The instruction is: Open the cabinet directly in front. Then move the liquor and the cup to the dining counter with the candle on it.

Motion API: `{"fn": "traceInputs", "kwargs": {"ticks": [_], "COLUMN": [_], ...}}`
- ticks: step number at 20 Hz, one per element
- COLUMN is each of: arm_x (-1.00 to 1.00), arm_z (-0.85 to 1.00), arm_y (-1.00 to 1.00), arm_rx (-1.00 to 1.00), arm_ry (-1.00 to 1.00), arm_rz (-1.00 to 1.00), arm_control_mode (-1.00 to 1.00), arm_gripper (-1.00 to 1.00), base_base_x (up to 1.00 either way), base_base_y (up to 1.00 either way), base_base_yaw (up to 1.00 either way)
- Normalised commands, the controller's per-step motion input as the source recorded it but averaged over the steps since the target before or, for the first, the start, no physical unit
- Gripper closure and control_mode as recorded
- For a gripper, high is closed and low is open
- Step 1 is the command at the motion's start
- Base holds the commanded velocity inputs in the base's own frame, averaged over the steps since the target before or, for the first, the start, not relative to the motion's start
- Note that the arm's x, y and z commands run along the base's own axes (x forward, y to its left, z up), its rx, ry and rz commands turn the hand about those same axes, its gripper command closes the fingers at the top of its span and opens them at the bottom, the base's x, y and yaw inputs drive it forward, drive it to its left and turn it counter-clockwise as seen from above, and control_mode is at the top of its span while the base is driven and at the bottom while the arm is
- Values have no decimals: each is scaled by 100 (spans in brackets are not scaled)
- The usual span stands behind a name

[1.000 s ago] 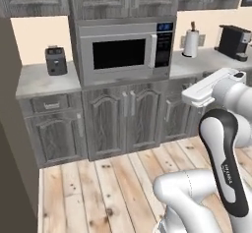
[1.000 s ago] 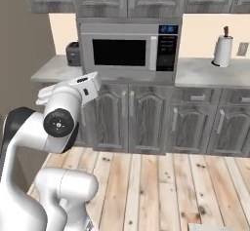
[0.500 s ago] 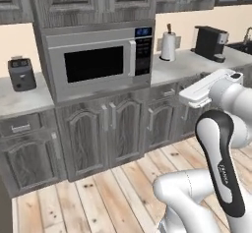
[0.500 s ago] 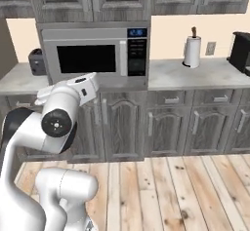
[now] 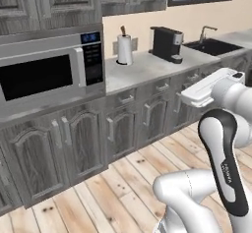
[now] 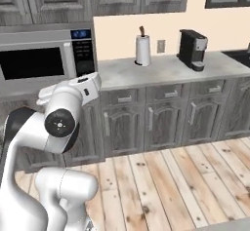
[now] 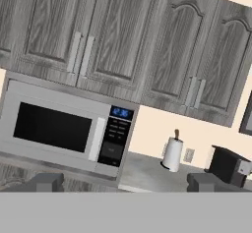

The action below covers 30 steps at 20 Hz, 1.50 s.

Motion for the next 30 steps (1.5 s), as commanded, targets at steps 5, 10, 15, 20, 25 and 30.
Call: {"fn": "traceInputs", "kwargs": {"ticks": [5,10,15,20,25,30], "arm_x": [0,0,0,0,0,0], "arm_z": [0,0,0,0,0,0], "arm_y": [0,0,0,0,0,0], "arm_rx": [0,0,0,0,0,0], "arm_ry": [0,0,0,0,0,0], "arm_rz": [0,0,0,0,0,0], "arm_control_mode": [100,100,100,100,100,100], "arm_gripper": [-100,-100,-100,-100,-100,-100], "base_base_x": [88,87,94,93,97,100], "base_base_y": [-51,-54,-55,-53,-35,-15], "base_base_yaw": [-28,-32,-32,-33,-31,-29]}}
